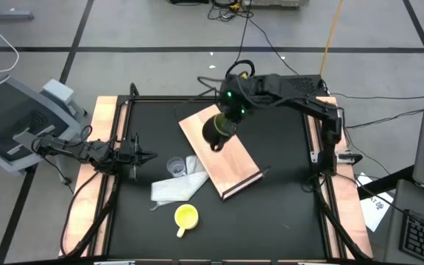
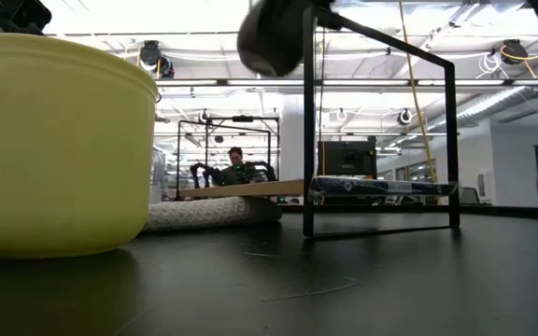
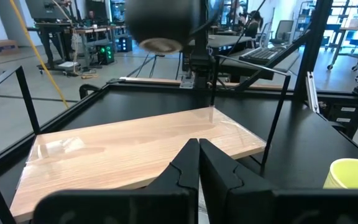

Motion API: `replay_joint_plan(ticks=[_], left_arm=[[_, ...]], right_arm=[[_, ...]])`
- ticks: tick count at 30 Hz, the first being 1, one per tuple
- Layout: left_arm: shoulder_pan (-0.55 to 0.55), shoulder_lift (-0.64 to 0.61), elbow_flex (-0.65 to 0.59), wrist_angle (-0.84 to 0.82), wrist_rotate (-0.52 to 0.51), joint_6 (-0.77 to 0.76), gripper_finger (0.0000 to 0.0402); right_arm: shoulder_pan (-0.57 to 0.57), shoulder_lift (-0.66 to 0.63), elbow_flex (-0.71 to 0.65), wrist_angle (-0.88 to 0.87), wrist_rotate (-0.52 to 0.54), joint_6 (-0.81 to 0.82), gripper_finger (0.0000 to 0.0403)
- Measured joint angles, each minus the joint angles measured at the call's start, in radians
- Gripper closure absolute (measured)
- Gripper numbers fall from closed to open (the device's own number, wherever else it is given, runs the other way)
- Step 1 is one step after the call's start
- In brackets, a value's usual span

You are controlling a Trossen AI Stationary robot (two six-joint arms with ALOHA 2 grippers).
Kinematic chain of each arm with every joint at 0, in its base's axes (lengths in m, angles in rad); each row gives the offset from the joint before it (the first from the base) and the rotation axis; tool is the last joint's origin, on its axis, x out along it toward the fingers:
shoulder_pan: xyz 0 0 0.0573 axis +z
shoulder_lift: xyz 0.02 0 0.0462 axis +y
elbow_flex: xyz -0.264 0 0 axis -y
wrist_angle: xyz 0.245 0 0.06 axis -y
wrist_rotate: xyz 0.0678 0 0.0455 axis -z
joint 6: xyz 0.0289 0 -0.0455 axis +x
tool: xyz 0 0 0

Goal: Stack small to large cups/mugs on shelf
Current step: Put the black mug on the shelf

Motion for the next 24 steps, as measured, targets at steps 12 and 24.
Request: replay_joint_plan(ticks=[12,24], left_arm=[[0.000,0.000,0.000,0.000,0.000,0.000,0.0392],[0.000,0.000,0.000,0.000,0.000,0.000,0.0392]], right_arm=[[-0.153,0.120,-0.001,-0.001,0.000,0.016,0.0397],[-0.168,0.152,-0.002,0.088,-0.032,0.117,0.0396]])
